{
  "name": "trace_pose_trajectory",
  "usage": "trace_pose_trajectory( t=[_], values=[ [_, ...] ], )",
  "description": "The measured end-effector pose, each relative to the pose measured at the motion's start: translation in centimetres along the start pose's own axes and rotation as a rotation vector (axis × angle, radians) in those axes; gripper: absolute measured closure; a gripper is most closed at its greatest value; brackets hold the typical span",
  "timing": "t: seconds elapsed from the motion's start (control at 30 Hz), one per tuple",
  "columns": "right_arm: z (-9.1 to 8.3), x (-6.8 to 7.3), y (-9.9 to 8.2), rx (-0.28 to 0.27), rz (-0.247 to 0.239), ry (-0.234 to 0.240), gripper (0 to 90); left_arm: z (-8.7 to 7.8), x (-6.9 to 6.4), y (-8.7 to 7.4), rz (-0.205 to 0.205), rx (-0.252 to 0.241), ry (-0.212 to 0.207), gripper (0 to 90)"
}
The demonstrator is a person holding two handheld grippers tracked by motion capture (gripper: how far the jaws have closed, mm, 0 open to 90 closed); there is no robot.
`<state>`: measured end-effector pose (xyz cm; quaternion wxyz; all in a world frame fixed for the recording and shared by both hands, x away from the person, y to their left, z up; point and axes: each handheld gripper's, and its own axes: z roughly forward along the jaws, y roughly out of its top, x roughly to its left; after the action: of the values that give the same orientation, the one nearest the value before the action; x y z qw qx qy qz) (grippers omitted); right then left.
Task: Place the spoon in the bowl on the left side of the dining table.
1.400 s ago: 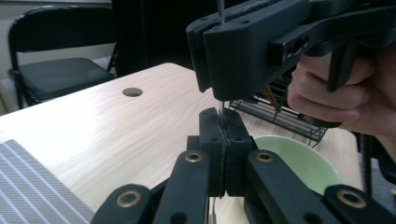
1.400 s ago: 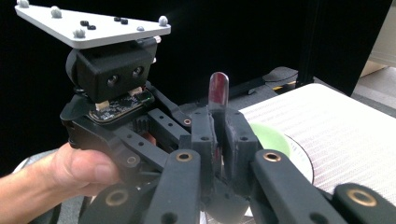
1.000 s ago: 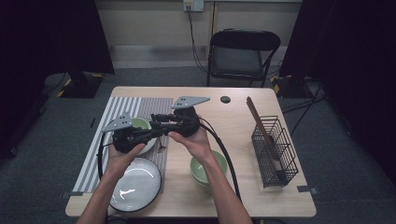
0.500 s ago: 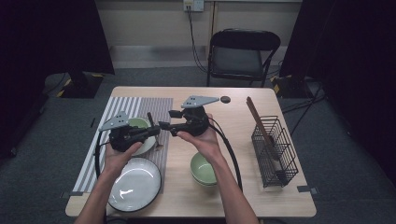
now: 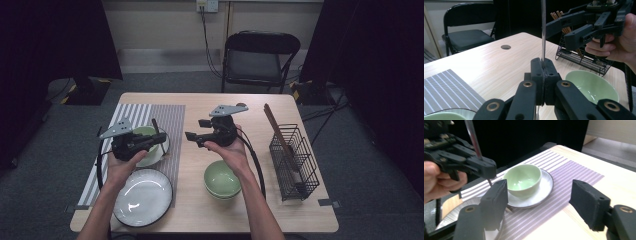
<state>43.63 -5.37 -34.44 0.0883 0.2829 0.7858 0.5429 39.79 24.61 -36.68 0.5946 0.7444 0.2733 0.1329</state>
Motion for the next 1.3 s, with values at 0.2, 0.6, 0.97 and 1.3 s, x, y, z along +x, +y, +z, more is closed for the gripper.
trace_pose_trajectory(
  t=[0.2, 0.6, 0.97, 1.3],
  values=[
    [-0.8, -1.1, -0.9, 0.015, 0.013, -0.047, 27.4, -0.6, 0.4, 0.0, 0.002, -0.004, 0.018, 89.5],
    [-1.9, -3.0, -2.8, 0.042, 0.044, -0.103, 26.3, -1.6, 1.5, 0.0, -0.012, -0.009, 0.057, 89.5],
    [-2.4, -4.6, -5.0, 0.083, 0.072, -0.158, 24.6, -2.2, 2.8, -0.2, -0.012, 0.003, 0.082, 89.6],
    [-2.6, -6.6, -7.5, 0.132, 0.116, -0.229, 23.7, -2.8, 4.2, -0.6, -0.012, 0.018, 0.085, 89.6]
  ],
)
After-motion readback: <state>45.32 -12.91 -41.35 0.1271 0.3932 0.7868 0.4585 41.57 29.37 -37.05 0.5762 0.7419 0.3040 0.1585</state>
